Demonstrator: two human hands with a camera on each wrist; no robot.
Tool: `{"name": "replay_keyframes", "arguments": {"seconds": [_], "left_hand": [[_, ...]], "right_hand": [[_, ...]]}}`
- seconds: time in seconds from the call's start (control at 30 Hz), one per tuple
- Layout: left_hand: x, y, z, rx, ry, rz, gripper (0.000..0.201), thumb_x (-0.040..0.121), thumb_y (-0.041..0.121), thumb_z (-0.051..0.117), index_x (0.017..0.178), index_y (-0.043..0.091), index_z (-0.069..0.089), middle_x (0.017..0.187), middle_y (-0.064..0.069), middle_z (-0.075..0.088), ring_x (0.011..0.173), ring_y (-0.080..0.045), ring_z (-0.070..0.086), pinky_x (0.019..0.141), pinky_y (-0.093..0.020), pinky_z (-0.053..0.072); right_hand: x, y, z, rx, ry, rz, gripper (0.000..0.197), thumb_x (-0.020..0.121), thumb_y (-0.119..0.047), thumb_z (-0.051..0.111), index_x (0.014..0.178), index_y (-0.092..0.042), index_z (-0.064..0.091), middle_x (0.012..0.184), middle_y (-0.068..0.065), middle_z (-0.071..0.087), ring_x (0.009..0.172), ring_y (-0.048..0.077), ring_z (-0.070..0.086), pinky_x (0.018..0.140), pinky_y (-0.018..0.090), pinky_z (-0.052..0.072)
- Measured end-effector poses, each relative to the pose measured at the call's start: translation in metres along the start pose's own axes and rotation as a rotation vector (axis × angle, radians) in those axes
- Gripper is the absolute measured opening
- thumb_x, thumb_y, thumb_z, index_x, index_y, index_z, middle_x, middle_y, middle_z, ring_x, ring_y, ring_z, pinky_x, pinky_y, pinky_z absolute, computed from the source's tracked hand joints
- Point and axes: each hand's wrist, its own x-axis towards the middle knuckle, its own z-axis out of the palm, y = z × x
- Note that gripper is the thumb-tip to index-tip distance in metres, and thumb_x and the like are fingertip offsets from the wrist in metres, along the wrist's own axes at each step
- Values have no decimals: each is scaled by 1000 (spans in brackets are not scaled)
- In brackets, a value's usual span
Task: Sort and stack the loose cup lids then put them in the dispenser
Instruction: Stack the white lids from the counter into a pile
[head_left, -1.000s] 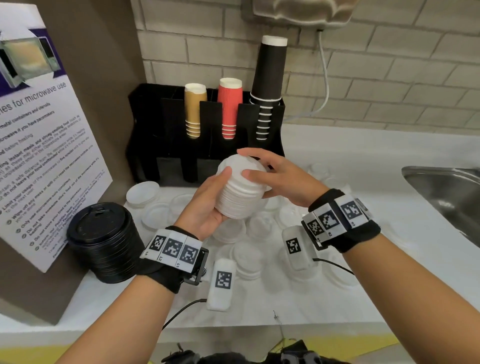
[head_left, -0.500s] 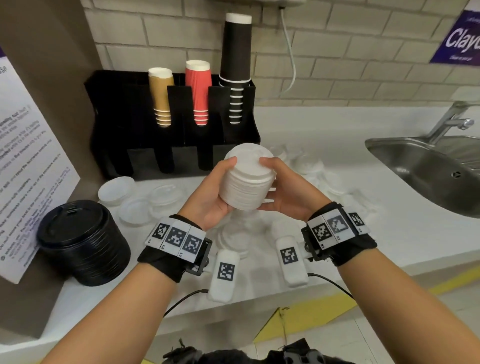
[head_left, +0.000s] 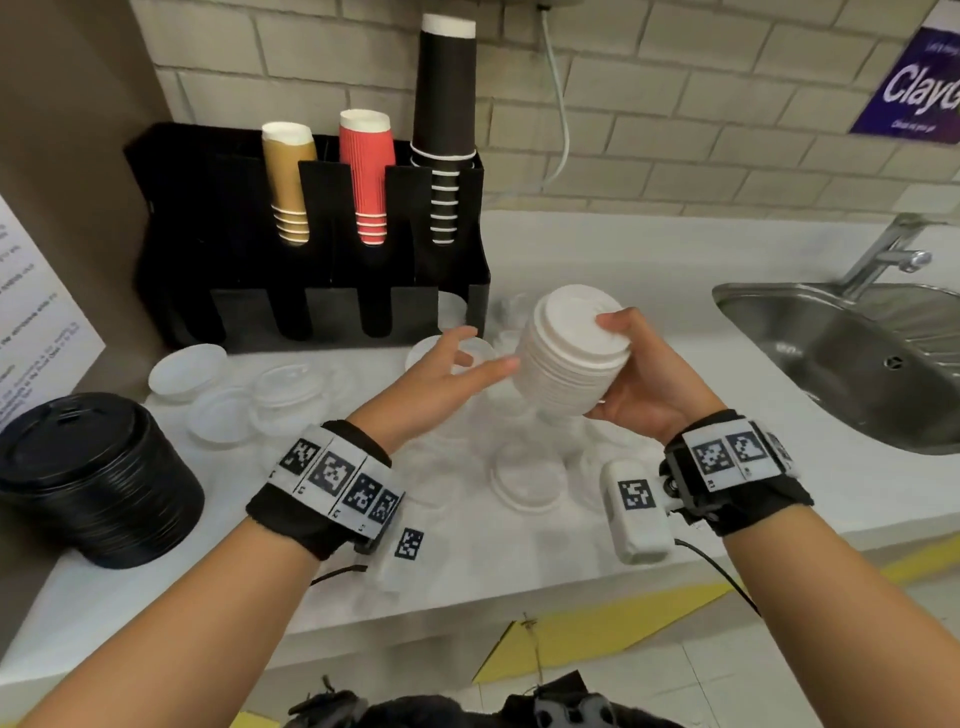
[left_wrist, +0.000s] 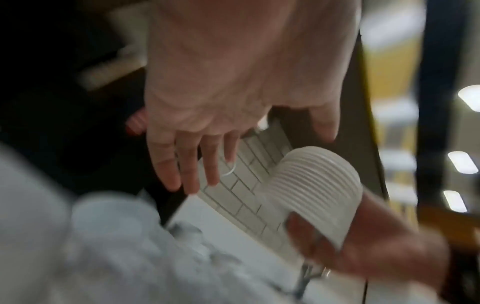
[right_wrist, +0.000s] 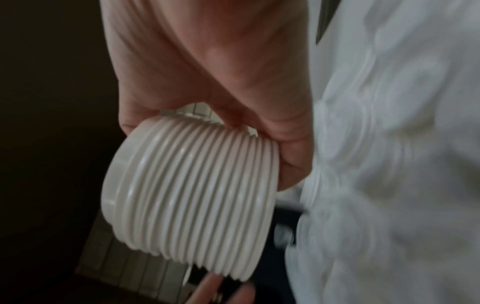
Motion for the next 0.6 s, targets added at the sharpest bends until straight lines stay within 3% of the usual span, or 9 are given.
{"name": "replay_keyframes", "arguments": {"seconds": [0.13,0.23,0.3,0.47,0.6], "left_hand": [[1,-6,24,757,-166,31,81,77,63,67,144,27,38,139,-1,44,126,-21,43,101,-37,42],[4,-10,58,1065,-332,47,86,77,62,68,143,19,35,137,-5,46,123,-26,45,95,-38,40],[8,-12,79,1146,-376,40,87,76,60,70,142,16,34,135,-8,47,120,-28,47,91,-39,37],[18,-16,105,1222,-368,-14,92,78,49,74,149,17,23,140,-11,41,125,-32,44,97,-44,39],[20,-9,103,1223,-363,-37,84,79,44,75,144,16,31,137,-12,41,122,-33,45,92,-43,41]], "right_hand": [[6,-2,-37,-50,86,25,38,82,-36,58,118,-26,58,111,2,61,101,24,56,78,37,46],[11,3,-47,-66,72,62,38,81,-36,58,117,-25,58,111,3,59,98,23,55,70,33,48],[14,5,-47,-88,53,75,36,81,-37,60,115,-25,60,110,3,61,100,23,56,73,35,49],[18,6,-42,-162,-13,59,30,82,-36,61,111,-27,64,112,1,67,104,21,60,75,37,49],[19,4,-45,-230,-11,46,30,83,-35,62,111,-27,65,107,-1,70,102,21,61,77,36,49]]}}
